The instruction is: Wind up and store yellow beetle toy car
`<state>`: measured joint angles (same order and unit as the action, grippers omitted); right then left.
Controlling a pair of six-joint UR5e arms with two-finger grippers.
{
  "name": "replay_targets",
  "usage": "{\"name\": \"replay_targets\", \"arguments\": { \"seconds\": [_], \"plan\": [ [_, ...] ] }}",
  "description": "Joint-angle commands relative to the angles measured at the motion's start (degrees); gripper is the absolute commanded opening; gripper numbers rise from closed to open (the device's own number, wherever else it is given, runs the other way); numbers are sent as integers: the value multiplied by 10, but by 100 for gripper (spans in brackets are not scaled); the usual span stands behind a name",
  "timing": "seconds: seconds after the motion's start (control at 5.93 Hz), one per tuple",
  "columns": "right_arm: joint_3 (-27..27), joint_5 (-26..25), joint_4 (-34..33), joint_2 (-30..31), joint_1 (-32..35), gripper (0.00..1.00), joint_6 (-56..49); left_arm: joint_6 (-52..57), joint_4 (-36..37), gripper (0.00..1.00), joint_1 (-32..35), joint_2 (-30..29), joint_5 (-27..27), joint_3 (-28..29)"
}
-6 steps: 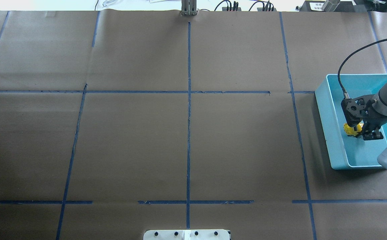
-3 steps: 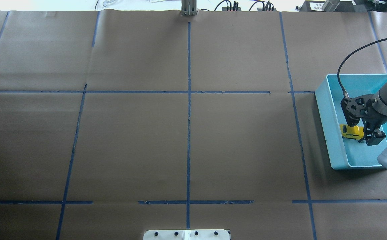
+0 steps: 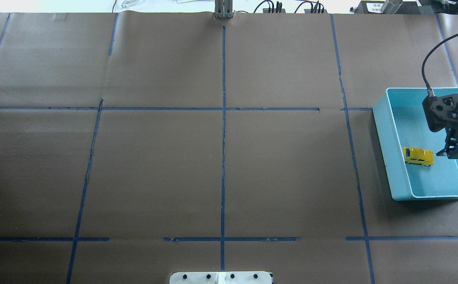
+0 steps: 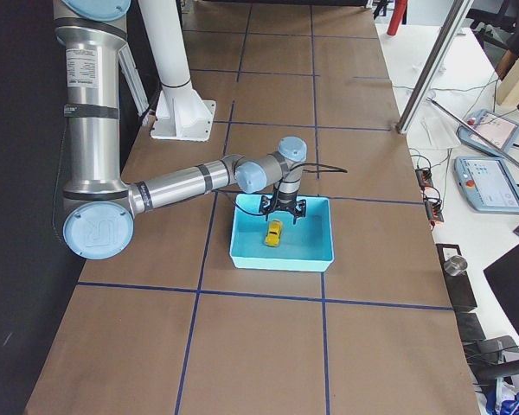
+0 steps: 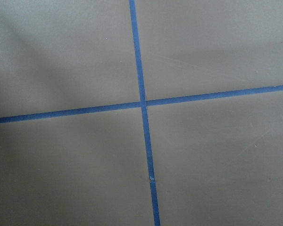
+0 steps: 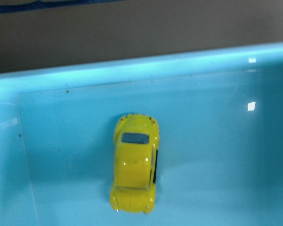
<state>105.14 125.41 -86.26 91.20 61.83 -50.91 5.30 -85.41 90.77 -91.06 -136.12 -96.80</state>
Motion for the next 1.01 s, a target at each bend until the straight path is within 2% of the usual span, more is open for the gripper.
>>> {"name": "replay_targets", "arguments": {
  "seconds": [0.0,0.17,0.51,0.84],
  "plan": [
    [-2,66,-73,-1,124,100,0,3,-1,100,-1,0,8,1],
    [-1,73,-113,2,205,100,1,3,-1,100,-1,0,9,1],
    [-3,78,-150,34,284,100,28,3,-1,100,-1,0,9,0],
    [-1,112,-147,74,312,100,383,3,0,100,0,0,9,0]
  ]
}}
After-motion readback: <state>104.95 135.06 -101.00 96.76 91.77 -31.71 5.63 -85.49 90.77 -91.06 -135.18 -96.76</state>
